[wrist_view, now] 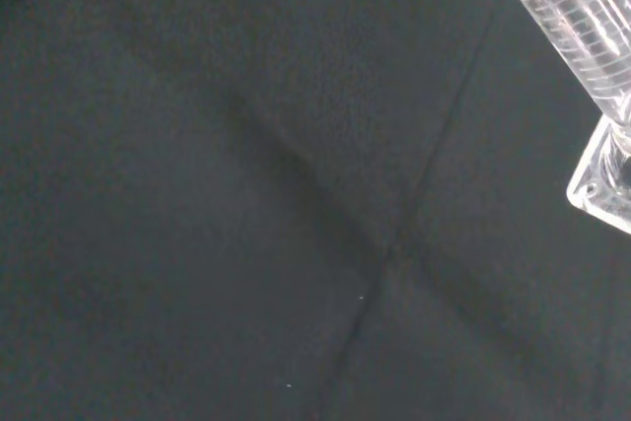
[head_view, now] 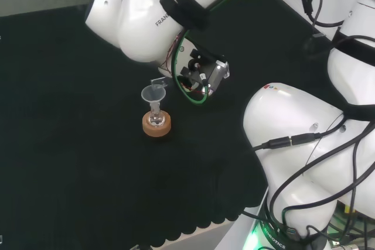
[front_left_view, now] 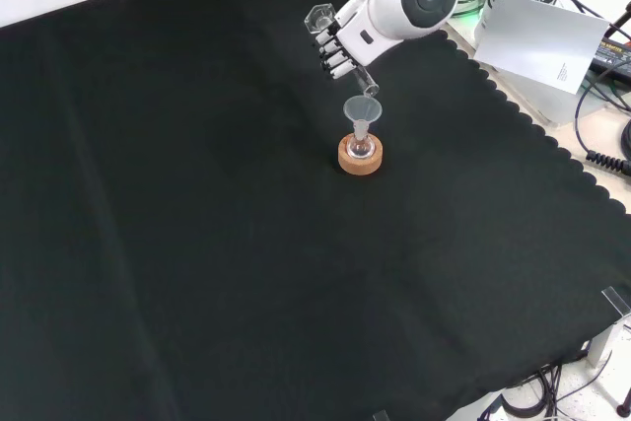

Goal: Pour the water from the graduated cylinder into the round-bottom flask.

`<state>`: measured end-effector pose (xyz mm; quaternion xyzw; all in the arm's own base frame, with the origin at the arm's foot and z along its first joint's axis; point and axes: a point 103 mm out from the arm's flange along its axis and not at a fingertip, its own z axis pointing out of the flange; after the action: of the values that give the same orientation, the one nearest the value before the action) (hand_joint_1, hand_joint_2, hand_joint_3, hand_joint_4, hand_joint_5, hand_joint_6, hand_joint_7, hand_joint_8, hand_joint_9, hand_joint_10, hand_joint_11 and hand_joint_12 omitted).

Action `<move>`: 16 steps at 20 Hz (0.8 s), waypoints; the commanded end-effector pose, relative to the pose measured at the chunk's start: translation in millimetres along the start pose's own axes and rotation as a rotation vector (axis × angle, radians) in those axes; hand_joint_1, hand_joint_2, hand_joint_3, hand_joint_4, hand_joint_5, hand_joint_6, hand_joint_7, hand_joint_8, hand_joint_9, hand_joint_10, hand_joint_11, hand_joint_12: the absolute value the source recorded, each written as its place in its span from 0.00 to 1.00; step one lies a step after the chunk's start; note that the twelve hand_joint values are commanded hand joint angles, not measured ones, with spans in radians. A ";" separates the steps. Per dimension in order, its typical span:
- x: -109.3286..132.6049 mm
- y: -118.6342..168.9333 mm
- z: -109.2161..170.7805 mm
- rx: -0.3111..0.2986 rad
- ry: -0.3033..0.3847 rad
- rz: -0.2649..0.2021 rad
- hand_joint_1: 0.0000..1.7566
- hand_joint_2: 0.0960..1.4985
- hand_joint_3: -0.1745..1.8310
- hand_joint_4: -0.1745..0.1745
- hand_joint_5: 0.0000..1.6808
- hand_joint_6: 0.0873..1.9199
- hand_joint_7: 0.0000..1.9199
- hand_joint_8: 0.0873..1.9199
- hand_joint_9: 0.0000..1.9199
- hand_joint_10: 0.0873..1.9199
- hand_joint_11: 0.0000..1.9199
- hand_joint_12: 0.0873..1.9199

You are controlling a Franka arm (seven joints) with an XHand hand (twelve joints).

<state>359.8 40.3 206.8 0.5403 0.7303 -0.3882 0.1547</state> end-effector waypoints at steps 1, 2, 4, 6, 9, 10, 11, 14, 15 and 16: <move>-15.2 0.2 10.9 -0.081 0.287 -0.010 0.64 0.77 0.09 0.00 0.52 0.59 0.61 0.15 0.70 0.00 0.64 0.36; -19.9 0.0 13.4 -0.102 0.347 -0.008 0.64 0.77 0.09 0.00 0.52 0.59 0.60 0.15 0.70 0.00 0.64 0.36; -25.3 -1.3 15.2 -0.149 0.414 -0.006 0.64 0.77 0.09 0.00 0.52 0.59 0.60 0.15 0.70 0.00 0.63 0.36; -30.4 -2.6 15.2 -0.205 0.472 -0.003 0.64 0.77 0.09 0.00 0.52 0.59 0.60 0.15 0.70 0.00 0.63 0.36; -35.3 -1.8 14.8 -0.246 0.548 -0.012 0.64 0.77 0.09 0.00 0.52 0.59 0.60 0.15 0.70 0.00 0.63 0.36; -36.5 -1.1 14.6 -0.259 0.572 -0.015 0.64 0.77 0.09 0.00 0.52 0.60 0.60 0.15 0.70 0.00 0.63 0.36; -37.3 -0.5 14.6 -0.268 0.587 -0.017 0.64 0.77 0.09 0.00 0.52 0.60 0.60 0.15 0.70 0.00 0.63 0.36; -39.4 4.4 12.5 -0.301 0.659 -0.031 0.64 0.77 0.09 0.00 0.52 0.60 0.60 0.15 0.70 0.00 0.63 0.36; -39.7 5.5 12.0 -0.309 0.676 -0.034 0.64 0.77 0.09 0.00 0.52 0.60 0.60 0.15 0.70 0.00 0.63 0.36; -40.1 6.7 11.5 -0.316 0.687 -0.036 0.64 0.77 0.09 0.00 0.52 0.60 0.60 0.15 0.70 0.00 0.63 0.36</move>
<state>374.2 -9.7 216.7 0.6150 0.7756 -0.1422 0.0036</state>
